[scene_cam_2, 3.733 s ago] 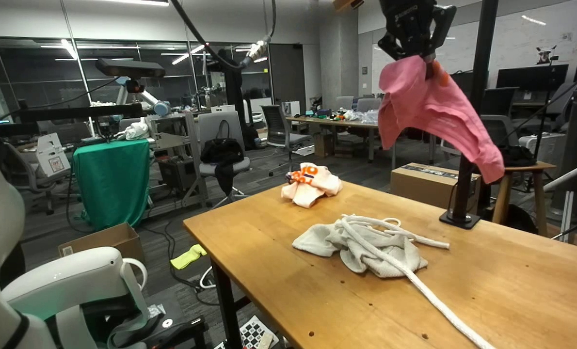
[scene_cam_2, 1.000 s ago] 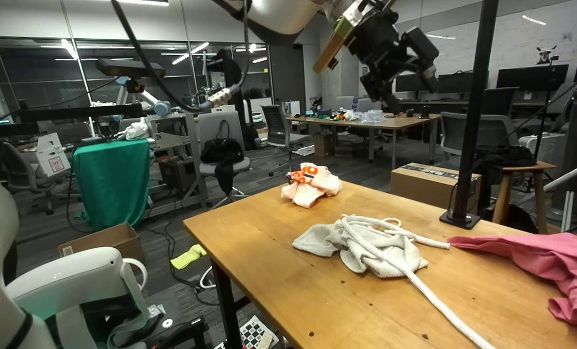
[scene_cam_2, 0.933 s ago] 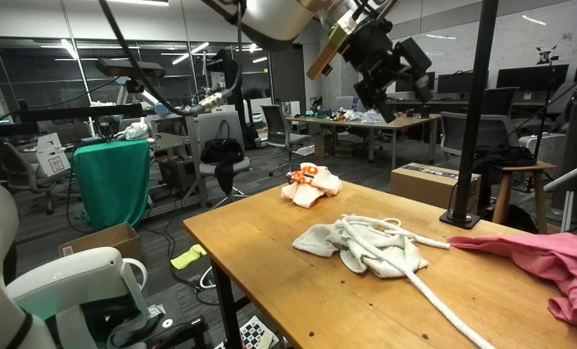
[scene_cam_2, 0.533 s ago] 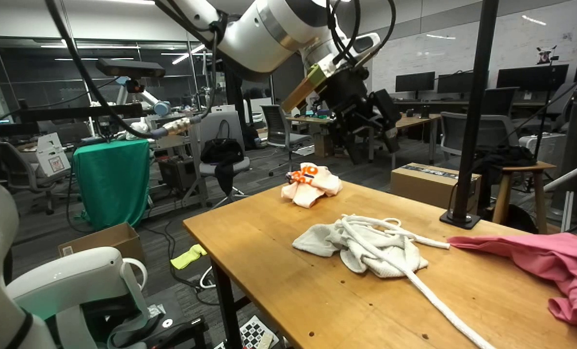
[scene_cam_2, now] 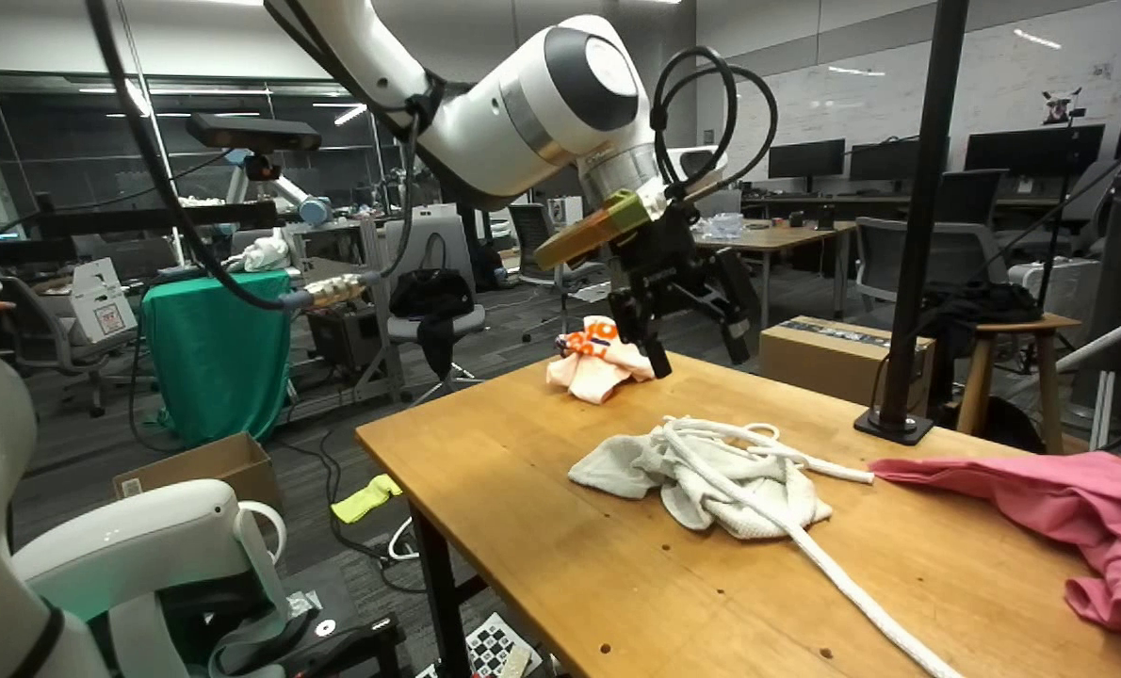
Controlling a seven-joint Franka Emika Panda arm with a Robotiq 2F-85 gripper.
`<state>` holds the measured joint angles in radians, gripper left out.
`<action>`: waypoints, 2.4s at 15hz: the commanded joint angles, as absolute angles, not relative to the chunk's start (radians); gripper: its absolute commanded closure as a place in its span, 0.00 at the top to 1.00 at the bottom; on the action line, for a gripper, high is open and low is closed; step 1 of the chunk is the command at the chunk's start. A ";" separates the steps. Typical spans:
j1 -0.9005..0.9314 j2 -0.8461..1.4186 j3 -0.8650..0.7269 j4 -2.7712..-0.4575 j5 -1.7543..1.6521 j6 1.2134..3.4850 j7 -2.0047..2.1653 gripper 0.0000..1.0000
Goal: Pick up the objects and put them around the table.
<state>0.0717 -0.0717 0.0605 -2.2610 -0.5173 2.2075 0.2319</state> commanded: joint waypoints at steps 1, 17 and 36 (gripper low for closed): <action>0.074 -0.030 0.069 -2.279 -0.465 2.275 0.127 1.00; 0.084 0.171 0.087 -2.251 -0.059 2.427 0.059 1.00; 0.015 0.323 0.072 -2.181 0.003 2.482 -0.111 0.99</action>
